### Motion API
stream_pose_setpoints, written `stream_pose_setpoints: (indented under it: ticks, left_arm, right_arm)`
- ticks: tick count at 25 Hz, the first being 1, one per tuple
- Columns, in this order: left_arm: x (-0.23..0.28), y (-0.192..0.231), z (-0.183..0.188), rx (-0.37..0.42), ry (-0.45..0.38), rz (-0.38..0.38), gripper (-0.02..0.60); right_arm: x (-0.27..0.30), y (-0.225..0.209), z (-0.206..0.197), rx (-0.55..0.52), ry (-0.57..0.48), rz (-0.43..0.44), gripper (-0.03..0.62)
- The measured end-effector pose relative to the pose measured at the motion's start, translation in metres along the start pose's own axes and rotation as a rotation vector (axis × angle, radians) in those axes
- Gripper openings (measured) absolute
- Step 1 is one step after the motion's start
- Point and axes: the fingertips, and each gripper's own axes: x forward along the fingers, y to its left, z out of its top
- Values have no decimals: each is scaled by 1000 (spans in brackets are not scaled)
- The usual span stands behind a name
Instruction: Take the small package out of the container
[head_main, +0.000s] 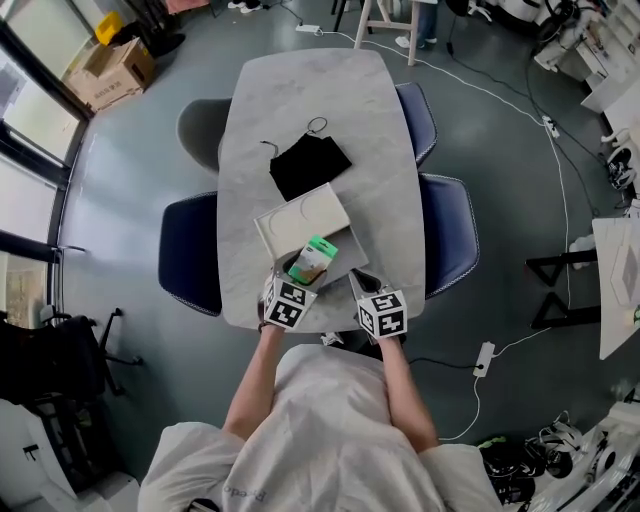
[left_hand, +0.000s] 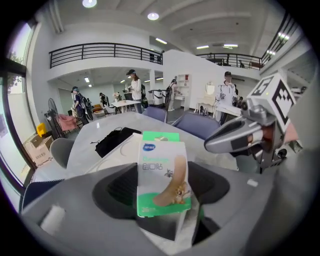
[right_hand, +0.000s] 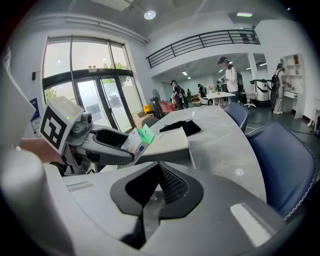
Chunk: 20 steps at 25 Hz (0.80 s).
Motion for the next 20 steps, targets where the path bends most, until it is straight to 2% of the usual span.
stream_pose_setpoints:
  ticks: [4, 9, 14, 20]
  left_arm:
    - [-3, 3, 11, -61, -53, -2, 359]
    - [-1, 10, 11, -106, -83, -13, 359]
    - [-5, 16, 15, -131, -101, -9, 359]
    - [-8, 24, 11, -157, -105, -5, 359]
  right_arm:
    - [4, -1, 11, -3, -31, 7, 3]
    - [12, 7, 11, -33, 4, 35, 3]
    - [13, 8, 17, 0, -11, 68, 3]
    - [19, 7, 22, 27, -27, 58, 3]
